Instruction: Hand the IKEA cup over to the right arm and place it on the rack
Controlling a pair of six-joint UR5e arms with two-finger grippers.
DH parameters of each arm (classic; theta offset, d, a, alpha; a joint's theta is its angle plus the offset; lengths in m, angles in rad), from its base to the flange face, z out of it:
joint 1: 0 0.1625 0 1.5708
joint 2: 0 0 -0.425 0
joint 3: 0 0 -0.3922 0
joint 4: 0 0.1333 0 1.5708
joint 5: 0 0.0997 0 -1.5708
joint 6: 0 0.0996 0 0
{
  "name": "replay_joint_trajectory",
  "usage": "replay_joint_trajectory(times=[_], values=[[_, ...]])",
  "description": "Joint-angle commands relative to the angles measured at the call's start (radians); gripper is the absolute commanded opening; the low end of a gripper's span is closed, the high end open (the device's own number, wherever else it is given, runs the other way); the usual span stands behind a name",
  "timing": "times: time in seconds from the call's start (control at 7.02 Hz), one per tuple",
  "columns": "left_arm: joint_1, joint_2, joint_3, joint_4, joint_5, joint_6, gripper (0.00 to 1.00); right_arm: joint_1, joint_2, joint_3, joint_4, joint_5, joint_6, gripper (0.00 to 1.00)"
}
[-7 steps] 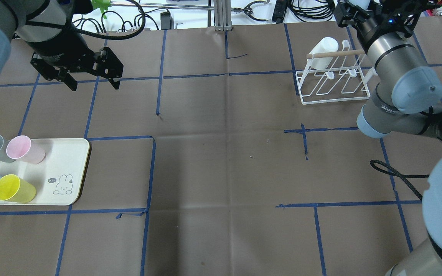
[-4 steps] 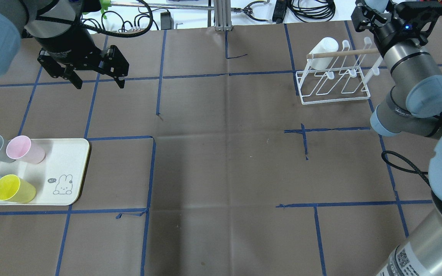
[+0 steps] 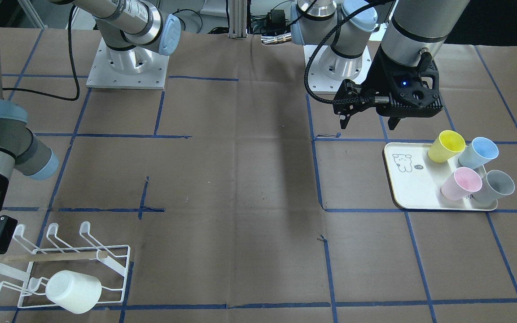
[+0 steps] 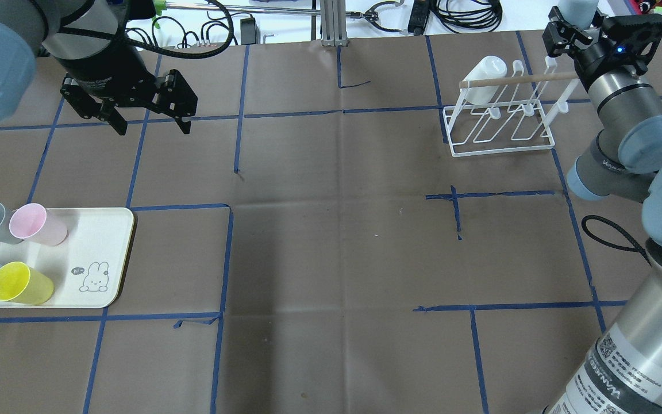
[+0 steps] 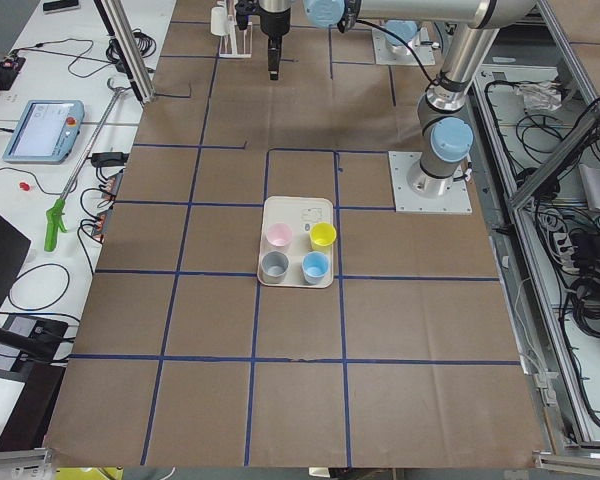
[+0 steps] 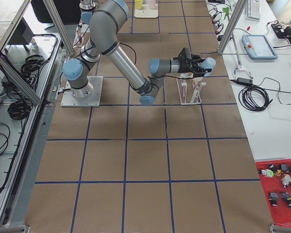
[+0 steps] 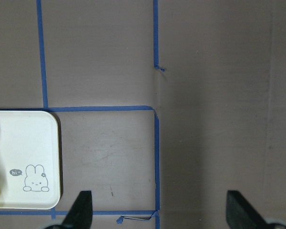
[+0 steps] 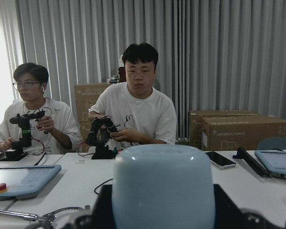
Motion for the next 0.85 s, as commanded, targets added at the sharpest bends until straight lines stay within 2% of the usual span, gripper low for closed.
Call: replay_joint_trajectory(times=[0.0, 0.71], values=[[-0.001, -0.015, -0.001, 0.000, 0.000, 0.001, 0.99, -0.008, 0.035, -0.021, -0.004, 0.002, -0.009, 0.24], [-0.001, -0.021, -0.001, 0.020, -0.001, -0.002, 1.00, -0.008, 0.080, -0.035, 0.001, 0.016, -0.009, 0.26]])
